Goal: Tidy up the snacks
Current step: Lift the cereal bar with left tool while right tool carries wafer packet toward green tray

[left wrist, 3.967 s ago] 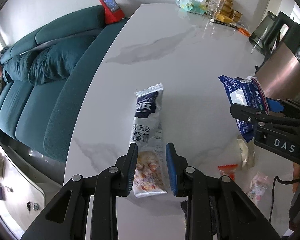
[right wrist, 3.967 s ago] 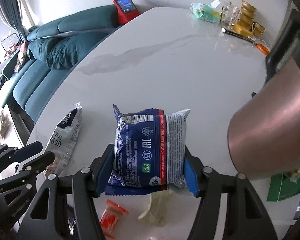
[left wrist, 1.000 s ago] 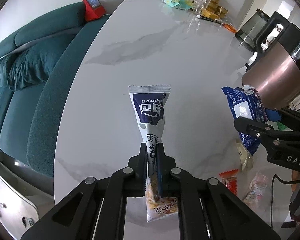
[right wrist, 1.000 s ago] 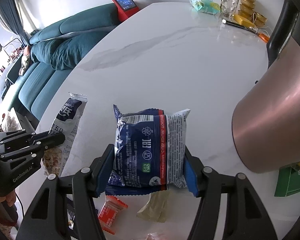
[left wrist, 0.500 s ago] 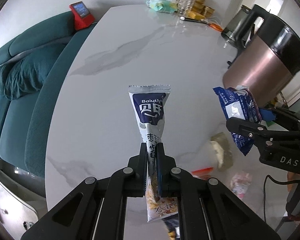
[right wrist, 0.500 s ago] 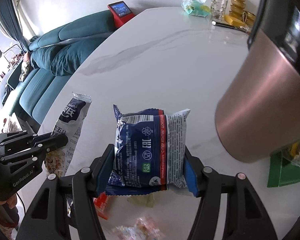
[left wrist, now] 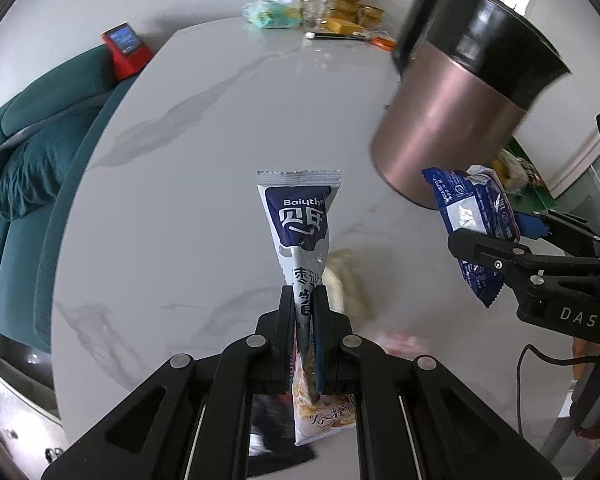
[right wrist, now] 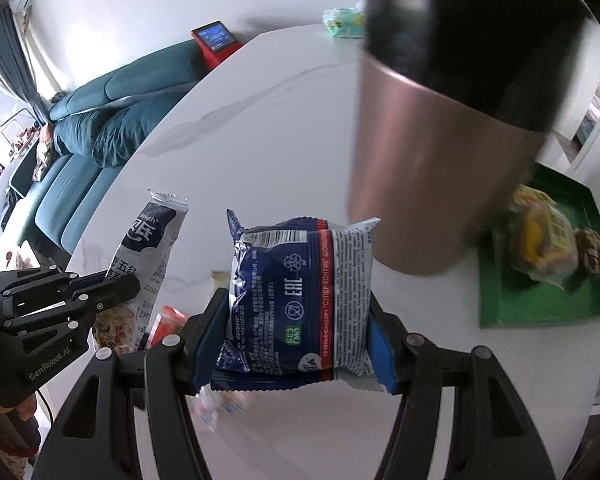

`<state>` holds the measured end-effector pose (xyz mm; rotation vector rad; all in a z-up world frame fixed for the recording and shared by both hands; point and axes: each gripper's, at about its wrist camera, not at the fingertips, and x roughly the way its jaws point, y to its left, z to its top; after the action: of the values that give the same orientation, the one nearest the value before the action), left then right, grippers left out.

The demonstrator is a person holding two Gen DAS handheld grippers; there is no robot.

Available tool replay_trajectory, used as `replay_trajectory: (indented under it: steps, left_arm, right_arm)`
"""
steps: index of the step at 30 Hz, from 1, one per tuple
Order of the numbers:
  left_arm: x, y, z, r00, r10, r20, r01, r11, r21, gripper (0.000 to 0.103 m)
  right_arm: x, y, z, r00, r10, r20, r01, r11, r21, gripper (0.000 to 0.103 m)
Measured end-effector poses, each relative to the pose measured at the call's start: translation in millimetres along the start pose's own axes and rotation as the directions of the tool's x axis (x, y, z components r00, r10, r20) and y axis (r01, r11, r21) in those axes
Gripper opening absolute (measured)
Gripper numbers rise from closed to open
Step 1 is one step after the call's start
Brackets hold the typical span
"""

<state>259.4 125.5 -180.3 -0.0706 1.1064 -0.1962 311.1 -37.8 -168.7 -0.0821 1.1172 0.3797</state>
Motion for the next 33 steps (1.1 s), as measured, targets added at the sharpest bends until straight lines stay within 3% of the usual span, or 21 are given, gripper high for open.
replay_trajectory:
  steps: [23,33]
  left_arm:
    - [6.7,-175.1,-4.7,0.998,-0.056,-0.008,0.056,0.992,0.112,0.005]
    - [20.5,-260.7,22.6,0.996,-0.091,0.010,0.089,0.984,0.154,0.005]
  right_arm:
    - [-69.3,-150.8,-71.0,0.999,-0.028,0.025,0.025,0.995,0.097,0.094]
    - [-98.6,-237.9,-81.0,0.997,-0.063,0.041,0.057,0.988,0.144,0.094]
